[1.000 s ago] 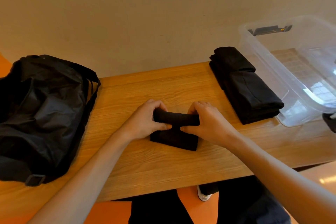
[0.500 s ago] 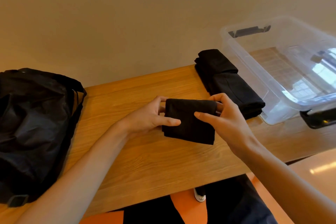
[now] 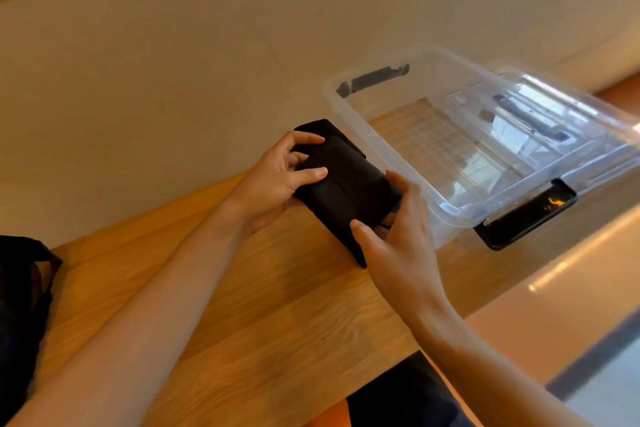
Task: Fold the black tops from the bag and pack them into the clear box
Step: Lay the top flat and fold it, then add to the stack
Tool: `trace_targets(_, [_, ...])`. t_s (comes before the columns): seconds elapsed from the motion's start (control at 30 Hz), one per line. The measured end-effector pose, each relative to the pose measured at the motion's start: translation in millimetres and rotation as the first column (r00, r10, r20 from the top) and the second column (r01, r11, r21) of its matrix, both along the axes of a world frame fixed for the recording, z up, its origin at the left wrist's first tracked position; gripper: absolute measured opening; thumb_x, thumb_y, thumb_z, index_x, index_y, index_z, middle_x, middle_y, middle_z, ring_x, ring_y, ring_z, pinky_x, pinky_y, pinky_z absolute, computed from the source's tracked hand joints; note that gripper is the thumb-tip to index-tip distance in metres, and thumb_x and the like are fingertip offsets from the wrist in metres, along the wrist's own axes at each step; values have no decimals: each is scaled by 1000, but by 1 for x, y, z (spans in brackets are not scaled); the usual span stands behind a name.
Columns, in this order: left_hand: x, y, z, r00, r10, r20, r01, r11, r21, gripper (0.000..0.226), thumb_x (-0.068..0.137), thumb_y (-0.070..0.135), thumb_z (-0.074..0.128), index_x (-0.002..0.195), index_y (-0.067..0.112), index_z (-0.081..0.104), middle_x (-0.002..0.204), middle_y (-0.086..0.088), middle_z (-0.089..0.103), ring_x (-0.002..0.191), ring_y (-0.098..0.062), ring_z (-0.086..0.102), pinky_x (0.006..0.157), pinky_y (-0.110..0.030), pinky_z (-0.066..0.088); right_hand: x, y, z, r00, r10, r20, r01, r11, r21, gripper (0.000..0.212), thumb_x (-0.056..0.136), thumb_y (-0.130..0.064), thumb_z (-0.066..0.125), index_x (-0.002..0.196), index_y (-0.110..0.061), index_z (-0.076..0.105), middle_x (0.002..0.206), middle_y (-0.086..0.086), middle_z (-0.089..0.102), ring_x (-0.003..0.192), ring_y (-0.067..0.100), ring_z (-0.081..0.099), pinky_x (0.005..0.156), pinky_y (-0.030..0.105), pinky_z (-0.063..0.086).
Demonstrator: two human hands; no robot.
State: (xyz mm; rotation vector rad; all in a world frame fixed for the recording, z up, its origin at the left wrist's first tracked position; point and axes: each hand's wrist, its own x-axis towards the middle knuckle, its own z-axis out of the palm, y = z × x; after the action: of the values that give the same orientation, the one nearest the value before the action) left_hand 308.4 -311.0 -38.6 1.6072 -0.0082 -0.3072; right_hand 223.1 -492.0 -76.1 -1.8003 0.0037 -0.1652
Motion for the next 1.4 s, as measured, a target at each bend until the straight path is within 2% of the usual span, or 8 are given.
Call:
trace_targets(0.33, [29, -21, -13, 998, -56, -5, 56, 989, 134, 37, 98, 8, 64, 130, 28, 62, 124, -15, 64, 109, -26, 70, 87, -45, 62, -7, 13, -7, 993, -113, -32, 114, 992, 45, 61, 95, -17, 69, 148, -36, 44, 149, -23, 28, 136, 1, 43, 110, 25, 46])
trace_targets(0.57, [39, -26, -15, 988, -155, 26, 151, 981, 119, 37, 99, 8, 63, 132, 25, 62, 125, -9, 64, 110, -20, 70, 87, -41, 62, -11, 16, -9, 984, -179, 11, 178, 982, 67, 52, 95, -19, 68, 140, -37, 52, 154, -13, 37, 145, -1, 33, 117, 36, 40])
trace_targets(0.7, [43, -34, -18, 977, -190, 100, 156, 948, 277, 37, 98, 14, 65, 134, 25, 61, 118, 0, 64, 101, -13, 71, 78, -29, 62, -13, 16, -13, 975, -214, 66, 212, 976, 47, 48, 94, -19, 67, 137, -37, 54, 153, -10, 39, 146, 2, 33, 118, 35, 38])
trace_targets(0.83, [46, -31, -24, 905, -282, 319, -6, 741, 672, 42, 97, 30, 68, 138, 24, 60, 118, 9, 63, 108, -6, 61, 82, -19, 55, -13, 16, -21, 984, -173, 32, 174, 984, -28, 51, 94, -22, 66, 140, -38, 51, 157, -12, 33, 146, 4, 33, 117, 38, 39])
trace_targets(0.93, [40, -26, -34, 755, -403, 517, -261, 539, 801, 45, 95, 42, 66, 134, 19, 63, 123, 0, 63, 113, -17, 56, 87, -33, 54, -14, 9, -31, 976, -178, 128, 209, 928, -307, 51, 93, -24, 70, 141, -30, 54, 157, -4, 32, 134, 3, 35, 105, 27, 38])
trace_targets(1.1, [32, -18, -42, 527, -688, 500, -159, 498, 853, 53, 104, 46, 40, 147, 18, 54, 161, -8, 39, 150, -25, 31, 122, -45, 25, -4, -4, -38, 925, -64, 374, 316, 673, -669, 53, 92, -39, 63, 140, -16, 60, 151, 12, 47, 133, 31, 45, 107, 32, 27])
trace_targets(1.27, [30, -1, -59, 521, -783, 340, -103, 337, 936, 59, 107, 51, 24, 158, 25, 35, 169, -6, 20, 158, -23, 9, 128, -38, 3, 5, -10, -48, 942, 60, 331, 226, 616, -755, 59, 101, -50, 46, 150, -16, 51, 161, 11, 37, 155, 26, 22, 126, 44, 17])
trace_targets(1.4, [32, 14, -65, 607, -735, 303, -92, 314, 945, 62, 105, 56, 21, 162, 32, 19, 171, 0, 8, 158, -18, -3, 124, -26, -11, 0, -14, -59, 946, 98, 310, 193, 596, -780, 60, 103, -50, 43, 153, -18, 47, 163, 13, 34, 156, 26, 19, 127, 45, 14])
